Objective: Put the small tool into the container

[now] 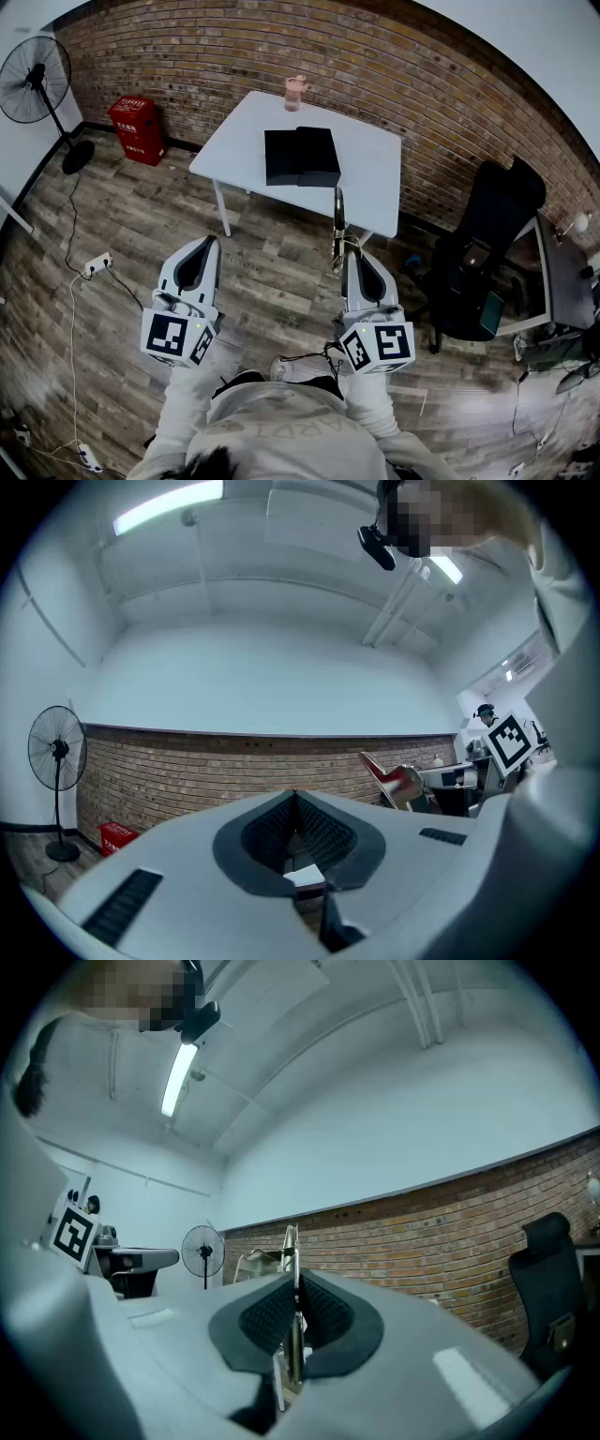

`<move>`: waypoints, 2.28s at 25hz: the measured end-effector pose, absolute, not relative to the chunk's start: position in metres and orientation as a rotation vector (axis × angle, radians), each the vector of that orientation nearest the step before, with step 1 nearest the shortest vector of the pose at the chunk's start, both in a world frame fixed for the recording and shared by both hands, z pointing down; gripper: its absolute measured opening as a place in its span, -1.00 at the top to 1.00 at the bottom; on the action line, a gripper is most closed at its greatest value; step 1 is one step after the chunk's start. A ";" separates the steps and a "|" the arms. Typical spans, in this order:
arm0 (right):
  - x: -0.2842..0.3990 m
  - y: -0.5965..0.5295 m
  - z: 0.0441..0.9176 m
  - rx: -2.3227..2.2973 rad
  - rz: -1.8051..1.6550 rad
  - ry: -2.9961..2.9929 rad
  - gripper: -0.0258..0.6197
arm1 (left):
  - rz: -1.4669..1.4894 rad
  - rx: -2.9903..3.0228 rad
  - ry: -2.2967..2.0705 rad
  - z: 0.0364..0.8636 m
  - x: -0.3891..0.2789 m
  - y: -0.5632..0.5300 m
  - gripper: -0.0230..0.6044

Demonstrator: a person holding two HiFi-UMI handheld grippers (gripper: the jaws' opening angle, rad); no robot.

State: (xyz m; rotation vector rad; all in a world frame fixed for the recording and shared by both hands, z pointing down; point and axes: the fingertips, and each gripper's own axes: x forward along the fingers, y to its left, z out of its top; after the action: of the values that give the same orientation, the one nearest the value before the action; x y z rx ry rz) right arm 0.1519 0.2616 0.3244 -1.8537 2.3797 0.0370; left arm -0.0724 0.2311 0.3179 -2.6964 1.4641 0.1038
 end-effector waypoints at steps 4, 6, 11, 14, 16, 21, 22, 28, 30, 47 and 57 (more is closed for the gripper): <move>0.157 0.265 0.324 -1.855 0.044 2.371 0.88 | 0.105 -2.701 1.457 0.319 -0.067 0.233 0.91; 0.161 0.266 0.324 -1.858 0.047 2.365 0.88 | 0.109 -2.703 1.449 0.319 -0.062 0.233 0.91; 0.171 0.262 0.323 -1.857 0.051 2.361 0.88 | 0.110 -2.701 1.442 0.317 -0.052 0.229 0.91; 0.176 0.258 0.324 -1.847 0.039 2.360 0.88 | 0.108 -2.694 1.450 0.317 -0.047 0.226 0.91; 0.181 0.255 0.325 -1.840 0.021 2.350 0.88 | 0.105 -2.687 1.458 0.318 -0.044 0.224 0.91; 0.195 0.246 0.325 -1.809 0.002 2.344 0.88 | 0.114 -2.669 1.477 0.317 -0.032 0.219 0.91; 0.198 0.246 0.325 -1.802 0.003 2.347 0.88 | 0.117 -2.667 1.482 0.317 -0.030 0.220 0.91; 0.207 0.245 0.329 -1.764 0.008 2.377 0.88 | 0.100 -2.669 1.499 0.328 -0.013 0.227 0.91; 0.208 0.243 0.330 -1.756 0.007 2.385 0.88 | 0.093 -2.668 1.502 0.328 -0.011 0.226 0.91; 0.208 0.168 0.334 -1.793 0.019 2.367 0.88 | 0.106 -2.674 1.486 0.329 -0.013 0.145 0.91; 0.194 0.083 0.331 -1.844 0.014 2.305 0.88 | 0.097 -2.692 1.432 0.321 -0.032 0.050 0.91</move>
State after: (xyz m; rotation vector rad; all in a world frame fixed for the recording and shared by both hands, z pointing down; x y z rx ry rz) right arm 0.1938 0.0825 0.3311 -1.8442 2.3051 0.0145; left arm -0.0322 0.0501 0.3207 -2.6921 1.4319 0.0972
